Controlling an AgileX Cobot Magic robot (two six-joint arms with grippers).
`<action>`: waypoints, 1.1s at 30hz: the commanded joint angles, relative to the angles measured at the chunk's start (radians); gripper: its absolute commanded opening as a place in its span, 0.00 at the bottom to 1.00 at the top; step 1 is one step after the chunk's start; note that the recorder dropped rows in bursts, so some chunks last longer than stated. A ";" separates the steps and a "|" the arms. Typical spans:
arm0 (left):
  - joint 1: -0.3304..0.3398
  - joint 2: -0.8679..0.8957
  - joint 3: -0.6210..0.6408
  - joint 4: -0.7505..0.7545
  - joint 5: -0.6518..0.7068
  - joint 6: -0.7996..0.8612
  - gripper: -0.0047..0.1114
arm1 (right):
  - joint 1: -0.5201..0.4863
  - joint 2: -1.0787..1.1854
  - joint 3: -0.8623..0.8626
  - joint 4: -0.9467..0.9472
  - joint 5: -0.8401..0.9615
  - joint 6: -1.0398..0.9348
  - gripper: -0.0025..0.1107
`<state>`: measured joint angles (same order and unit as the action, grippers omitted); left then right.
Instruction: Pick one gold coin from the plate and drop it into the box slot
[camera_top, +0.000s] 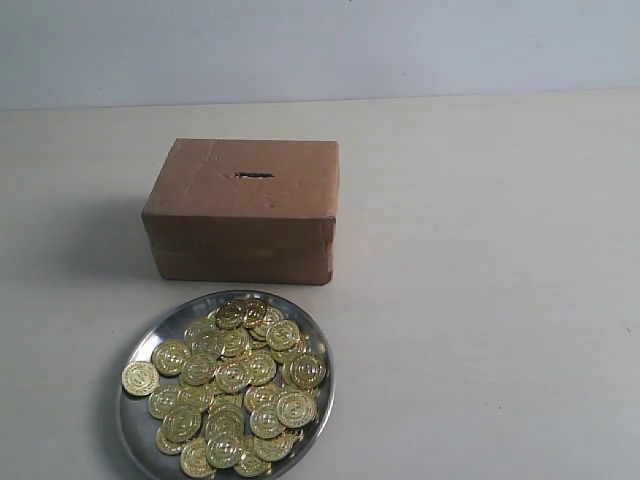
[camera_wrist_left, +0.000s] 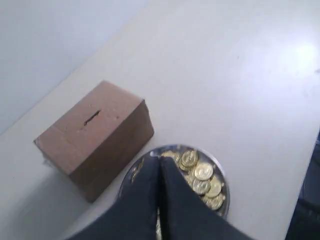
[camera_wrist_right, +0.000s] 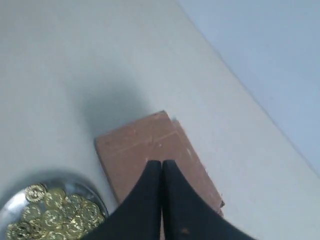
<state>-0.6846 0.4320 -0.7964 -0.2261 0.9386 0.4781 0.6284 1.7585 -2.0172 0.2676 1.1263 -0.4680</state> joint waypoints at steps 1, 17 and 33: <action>-0.007 -0.085 0.130 -0.117 -0.177 -0.041 0.04 | -0.001 -0.268 0.208 0.011 -0.098 0.038 0.02; -0.003 -0.123 0.571 -0.205 -0.804 -0.259 0.04 | -0.001 -1.137 1.625 0.197 -1.138 0.194 0.02; -0.003 -0.123 0.796 -0.164 -0.987 -0.274 0.04 | -0.001 -1.406 1.995 0.178 -1.316 0.192 0.02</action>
<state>-0.6846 0.3139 -0.0031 -0.4237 -0.0442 0.2058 0.6284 0.3794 -0.0612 0.4557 -0.1549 -0.2753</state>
